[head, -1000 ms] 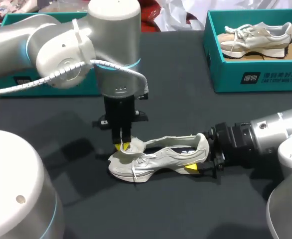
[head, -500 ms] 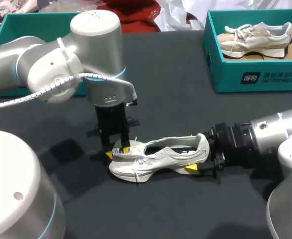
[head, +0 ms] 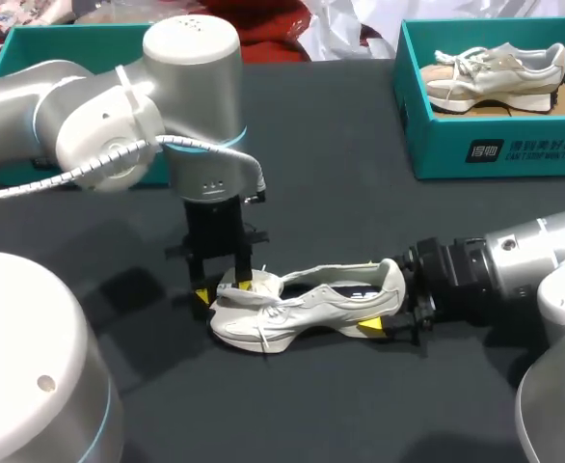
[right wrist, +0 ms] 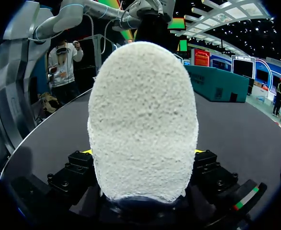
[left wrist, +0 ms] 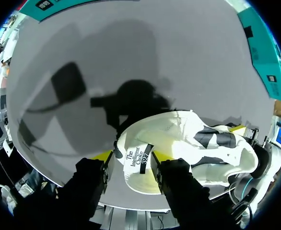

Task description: Take the shoe out of the shoebox, open the shoe tongue, remove and reinsert the insole, then place the shoe into the shoebox

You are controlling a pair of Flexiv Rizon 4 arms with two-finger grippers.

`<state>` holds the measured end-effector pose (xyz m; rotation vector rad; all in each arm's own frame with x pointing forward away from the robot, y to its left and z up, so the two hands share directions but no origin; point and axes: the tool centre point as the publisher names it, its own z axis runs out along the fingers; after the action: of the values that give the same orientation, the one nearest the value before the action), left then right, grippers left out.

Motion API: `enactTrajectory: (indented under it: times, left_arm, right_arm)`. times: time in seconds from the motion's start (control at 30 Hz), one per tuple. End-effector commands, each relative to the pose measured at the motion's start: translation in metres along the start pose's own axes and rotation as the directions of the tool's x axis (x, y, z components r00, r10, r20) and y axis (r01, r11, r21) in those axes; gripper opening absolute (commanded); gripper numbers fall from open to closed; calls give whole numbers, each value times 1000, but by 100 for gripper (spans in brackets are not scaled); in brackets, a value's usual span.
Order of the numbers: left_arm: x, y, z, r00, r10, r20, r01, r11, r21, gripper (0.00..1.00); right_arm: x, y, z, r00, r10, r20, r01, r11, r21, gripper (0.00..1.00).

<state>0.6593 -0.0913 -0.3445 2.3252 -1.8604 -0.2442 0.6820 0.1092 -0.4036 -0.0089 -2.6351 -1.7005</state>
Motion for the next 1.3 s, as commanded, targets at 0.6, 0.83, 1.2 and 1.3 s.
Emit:
enactTrajectory:
  times: [0.6,0.83,1.2,1.3]
  left_arm:
    - [39,31,-107,903,411,-121,-401,910,103,60]
    - [62,45,-127,686,726,-44,-724,688,51,38]
    - [70,49,-131,339,941,-12,-940,339,-27,0]
    - [70,49,-131,339,941,-12,-940,339,-27,0]
  right_arm:
    - [0,-1,2,1000,0,2,0,1000,3,0]
    - [0,-1,2,1000,0,2,0,1000,3,0]
    - [0,-1,2,1000,0,2,0,1000,3,0]
    - [0,-1,2,1000,0,2,0,1000,3,0]
